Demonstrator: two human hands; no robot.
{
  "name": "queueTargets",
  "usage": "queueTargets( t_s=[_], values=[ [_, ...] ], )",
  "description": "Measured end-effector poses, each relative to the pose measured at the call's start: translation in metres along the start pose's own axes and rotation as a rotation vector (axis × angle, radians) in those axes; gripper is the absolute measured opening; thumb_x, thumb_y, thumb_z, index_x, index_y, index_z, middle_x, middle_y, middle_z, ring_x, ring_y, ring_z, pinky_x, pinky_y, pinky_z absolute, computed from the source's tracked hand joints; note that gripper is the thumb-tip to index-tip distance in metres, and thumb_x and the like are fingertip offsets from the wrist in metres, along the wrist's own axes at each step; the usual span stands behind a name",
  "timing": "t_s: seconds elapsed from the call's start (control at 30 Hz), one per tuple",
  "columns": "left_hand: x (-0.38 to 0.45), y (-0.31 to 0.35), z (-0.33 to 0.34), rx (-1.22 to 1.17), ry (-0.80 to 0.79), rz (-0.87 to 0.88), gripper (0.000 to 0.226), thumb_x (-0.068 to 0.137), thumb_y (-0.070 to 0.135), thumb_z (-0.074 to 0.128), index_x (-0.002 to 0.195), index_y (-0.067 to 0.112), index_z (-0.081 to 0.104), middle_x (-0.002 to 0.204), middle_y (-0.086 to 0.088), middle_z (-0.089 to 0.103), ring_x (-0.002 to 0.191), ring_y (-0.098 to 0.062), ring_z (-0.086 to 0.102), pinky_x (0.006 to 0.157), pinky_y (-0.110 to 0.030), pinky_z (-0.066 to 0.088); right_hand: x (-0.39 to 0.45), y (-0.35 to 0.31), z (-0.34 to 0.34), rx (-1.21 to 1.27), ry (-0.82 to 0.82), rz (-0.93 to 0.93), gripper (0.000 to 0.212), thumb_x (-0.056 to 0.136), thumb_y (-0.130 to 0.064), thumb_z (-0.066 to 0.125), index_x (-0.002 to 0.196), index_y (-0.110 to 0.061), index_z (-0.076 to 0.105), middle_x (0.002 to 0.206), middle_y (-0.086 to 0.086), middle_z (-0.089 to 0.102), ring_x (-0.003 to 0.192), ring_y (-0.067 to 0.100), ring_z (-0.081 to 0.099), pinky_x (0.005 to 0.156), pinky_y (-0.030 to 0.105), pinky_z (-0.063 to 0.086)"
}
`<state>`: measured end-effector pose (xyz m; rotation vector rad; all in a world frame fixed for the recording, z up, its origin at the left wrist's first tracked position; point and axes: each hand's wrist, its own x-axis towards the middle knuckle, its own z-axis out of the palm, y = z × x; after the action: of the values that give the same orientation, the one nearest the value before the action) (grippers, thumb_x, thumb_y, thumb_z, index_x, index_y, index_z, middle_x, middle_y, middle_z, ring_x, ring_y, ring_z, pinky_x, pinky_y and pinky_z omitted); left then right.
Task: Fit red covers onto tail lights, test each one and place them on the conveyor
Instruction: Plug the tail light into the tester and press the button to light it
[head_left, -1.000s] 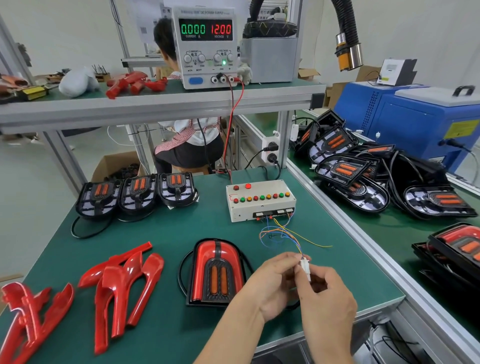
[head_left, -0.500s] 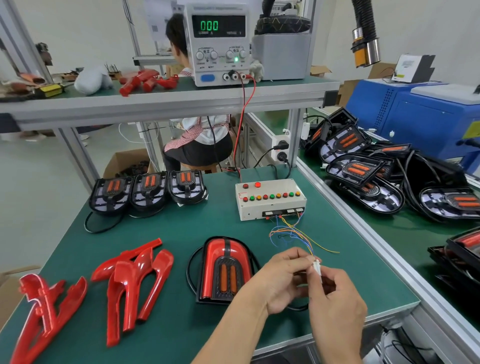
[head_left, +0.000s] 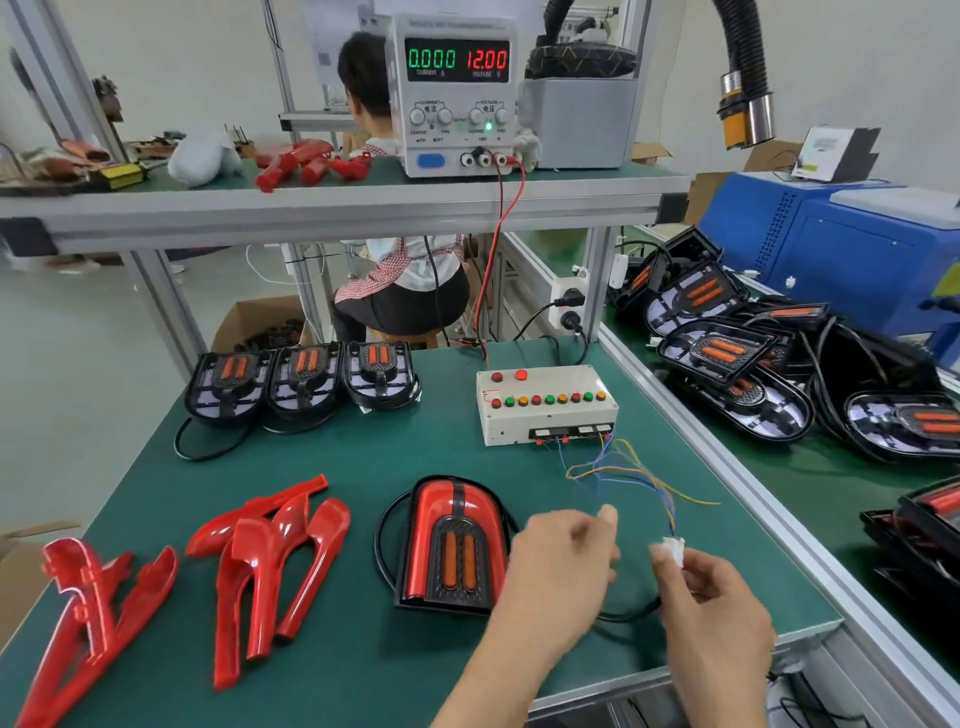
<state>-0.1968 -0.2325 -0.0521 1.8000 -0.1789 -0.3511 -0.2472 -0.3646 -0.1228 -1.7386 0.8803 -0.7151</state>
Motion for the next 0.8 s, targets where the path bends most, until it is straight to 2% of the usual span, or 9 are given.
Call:
queueTargets(
  t_s=[0.1, 0.2, 0.3, 0.37, 0.5, 0.57, 0.7, 0.77, 0.8],
  values=[
    [-0.019, -0.009, -0.045, 0.257, 0.308, 0.261, 0.027, 0.093, 0.045, 0.064, 0.076, 0.024, 0.066, 0.073, 0.016, 0.068, 0.069, -0.004, 0.063, 0.067, -0.015, 0.046, 0.008, 0.013, -0.006, 0.077, -0.043, 0.089, 0.017, 0.084, -0.039, 0.079, 0.087, -0.024, 0.07, 0.07, -0.012, 0.074, 0.051, 0.011, 0.069, 0.061, 0.034, 0.058],
    [-0.021, -0.023, -0.09, 0.539, 0.537, 0.248, 0.012, 0.091, 0.038, 0.069, 0.094, 0.027, 0.067, 0.092, 0.011, 0.059, 0.093, -0.013, 0.057, 0.086, -0.027, 0.042, 0.016, 0.024, -0.013, 0.119, -0.023, 0.168, 0.021, 0.085, -0.034, 0.079, 0.092, -0.017, 0.069, 0.07, -0.004, 0.075, 0.046, 0.016, 0.068, 0.055, 0.034, 0.058],
    [-0.015, -0.038, -0.112, 0.713, 0.41, -0.063, 0.053, 0.094, 0.056, 0.059, 0.13, 0.017, 0.057, 0.119, -0.003, 0.057, 0.117, -0.025, 0.054, 0.098, -0.035, 0.043, 0.025, 0.025, -0.02, 0.053, 0.024, 0.154, 0.04, 0.074, -0.058, 0.071, 0.092, -0.022, 0.066, 0.062, -0.007, 0.073, 0.046, 0.018, 0.067, 0.048, 0.04, 0.054],
    [-0.012, -0.043, -0.115, 0.679, 0.312, -0.17, 0.065, 0.094, 0.061, 0.055, 0.139, 0.014, 0.05, 0.126, -0.005, 0.061, 0.119, -0.026, 0.057, 0.095, -0.034, 0.045, 0.034, 0.025, -0.023, 0.026, 0.059, 0.14, 0.044, 0.073, -0.061, 0.064, 0.094, -0.022, 0.064, 0.057, -0.009, 0.071, 0.048, 0.02, 0.068, 0.058, 0.041, 0.053],
    [-0.007, -0.051, -0.113, 0.544, 0.275, -0.191, 0.048, 0.098, 0.051, 0.056, 0.131, 0.017, 0.053, 0.113, -0.002, 0.067, 0.108, -0.026, 0.063, 0.095, -0.04, 0.051, 0.049, 0.027, -0.031, -0.145, 0.053, 0.112, 0.028, 0.089, -0.046, 0.066, 0.098, -0.019, 0.067, 0.05, -0.012, 0.067, 0.065, 0.027, 0.071, 0.07, 0.043, 0.056],
    [-0.006, -0.052, -0.114, 0.43, 0.277, -0.177, 0.03, 0.099, 0.046, 0.057, 0.121, 0.026, 0.055, 0.105, 0.004, 0.068, 0.103, -0.023, 0.066, 0.092, -0.042, 0.054, 0.048, 0.023, -0.034, -0.239, 0.006, 0.07, 0.025, 0.091, -0.041, 0.068, 0.102, -0.019, 0.067, 0.05, -0.009, 0.067, 0.076, 0.028, 0.071, 0.084, 0.043, 0.053],
    [-0.007, -0.06, -0.108, 0.236, 0.302, -0.148, 0.02, 0.098, 0.043, 0.059, 0.113, 0.03, 0.061, 0.102, 0.006, 0.07, 0.087, -0.013, 0.07, 0.077, -0.039, 0.062, 0.037, 0.01, -0.038, -0.236, 0.08, 0.059, 0.035, 0.091, -0.024, 0.072, 0.122, -0.01, 0.065, 0.097, 0.009, 0.075, 0.102, 0.032, 0.063, 0.099, 0.046, 0.043],
    [-0.007, -0.064, -0.103, 0.173, 0.317, -0.123, 0.016, 0.098, 0.043, 0.06, 0.11, 0.033, 0.063, 0.096, 0.012, 0.072, 0.081, -0.005, 0.07, 0.075, -0.033, 0.061, 0.018, 0.0, -0.035, -0.167, 0.241, -0.06, 0.033, 0.09, -0.029, 0.069, 0.119, -0.014, 0.065, 0.106, 0.011, 0.068, 0.085, 0.022, 0.06, 0.095, 0.037, 0.044],
    [-0.007, -0.066, -0.101, 0.148, 0.322, -0.112, 0.015, 0.098, 0.043, 0.06, 0.11, 0.035, 0.064, 0.095, 0.015, 0.073, 0.085, -0.003, 0.069, 0.08, -0.032, 0.059, 0.003, -0.008, -0.031, -0.102, 0.292, -0.154, 0.03, 0.087, -0.035, 0.066, 0.113, -0.02, 0.067, 0.1, 0.008, 0.066, 0.074, 0.01, 0.057, 0.088, 0.024, 0.044]
  ],
)
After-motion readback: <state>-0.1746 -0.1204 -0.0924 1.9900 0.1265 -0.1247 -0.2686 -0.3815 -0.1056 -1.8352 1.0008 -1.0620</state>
